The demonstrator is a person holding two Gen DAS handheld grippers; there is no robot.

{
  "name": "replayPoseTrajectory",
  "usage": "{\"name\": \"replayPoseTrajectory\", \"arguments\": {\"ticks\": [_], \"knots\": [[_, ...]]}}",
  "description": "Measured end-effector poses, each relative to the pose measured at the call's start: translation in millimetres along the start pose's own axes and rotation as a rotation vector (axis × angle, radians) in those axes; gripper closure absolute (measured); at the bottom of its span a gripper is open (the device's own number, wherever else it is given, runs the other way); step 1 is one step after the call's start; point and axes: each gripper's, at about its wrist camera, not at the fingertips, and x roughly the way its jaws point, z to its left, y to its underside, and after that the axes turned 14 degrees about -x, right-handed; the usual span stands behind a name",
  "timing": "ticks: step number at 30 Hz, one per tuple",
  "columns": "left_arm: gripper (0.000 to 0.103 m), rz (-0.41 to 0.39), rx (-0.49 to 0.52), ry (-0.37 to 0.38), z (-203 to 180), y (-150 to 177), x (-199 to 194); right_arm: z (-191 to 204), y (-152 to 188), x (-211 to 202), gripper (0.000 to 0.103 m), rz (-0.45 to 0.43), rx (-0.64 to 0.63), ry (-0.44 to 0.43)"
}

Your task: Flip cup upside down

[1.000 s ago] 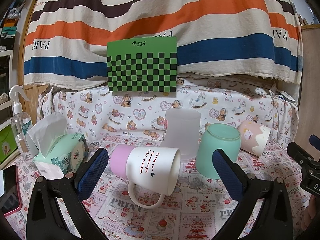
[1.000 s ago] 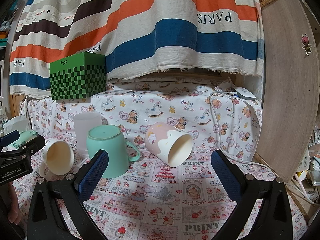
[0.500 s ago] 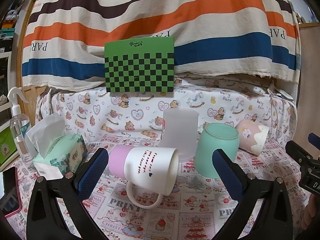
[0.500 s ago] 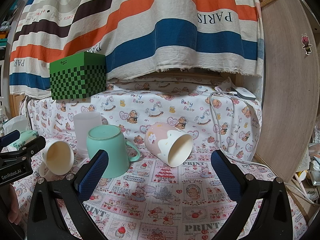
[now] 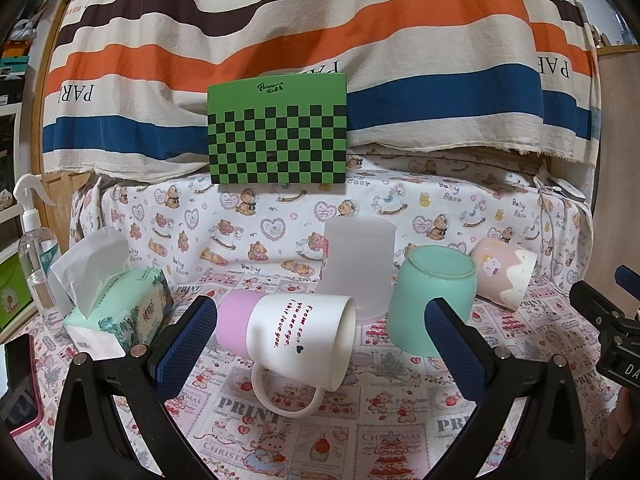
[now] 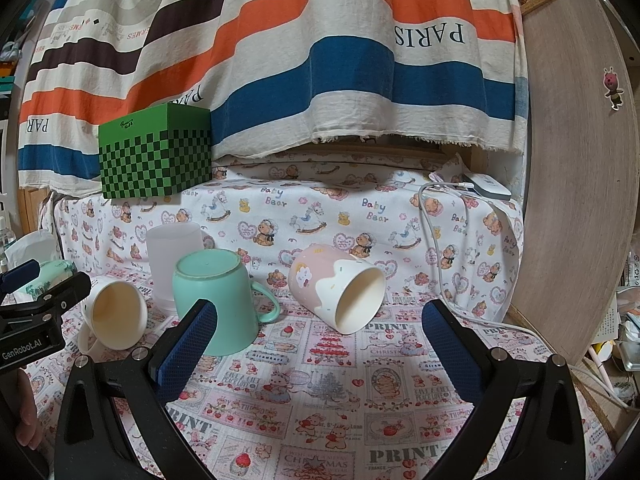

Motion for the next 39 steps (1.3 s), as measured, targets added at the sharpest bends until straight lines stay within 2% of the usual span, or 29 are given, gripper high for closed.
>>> {"name": "replayPoseTrajectory", "arguments": {"ticks": [9, 15, 18, 23, 27, 29, 31, 35, 39], "knots": [[0.0, -0.029, 0.019, 0.014, -2.7, 0.4, -6.3, 0.1, -0.1, 0.3, 0.0, 0.001, 0.0, 0.0], [0.0, -0.027, 0.013, 0.021, -2.1, -0.3, -6.8, 0.1, -0.5, 0.8, 0.0, 0.001, 0.001, 0.0], [0.0, -0.009, 0.015, 0.05, -1.5, -0.7, -5.6, 0.1, -2.0, 1.0, 0.0, 0.001, 0.006, -0.005], [0.0, -0.024, 0.019, 0.036, -3.6, 0.1, -7.9, -0.9, 0.6, -0.2, 0.0, -0.008, 0.01, 0.007], [0.0, -0.05, -0.021, -0.057, 1.4, -1.7, -6.9, -3.4, 1.6, -3.9, 0.001, -0.018, 0.025, 0.037], [0.0, -0.042, -0.046, -0.062, 6.7, -3.2, -5.1, -4.4, 1.4, -3.1, 0.01, -0.014, 0.033, 0.028], [0.0, -0.025, -0.051, -0.046, 8.7, -3.3, -2.8, -4.9, 1.3, -3.6, 0.011, -0.014, 0.034, 0.023], [0.0, -0.034, -0.022, -0.022, 3.6, -1.0, -6.0, -4.8, -1.8, -1.8, 0.022, 0.015, 0.006, -0.044], [0.0, -0.03, 0.004, 0.005, -1.8, 0.2, -7.1, -12.5, -15.6, 3.1, 0.021, 0.034, -0.008, -0.145]]}}
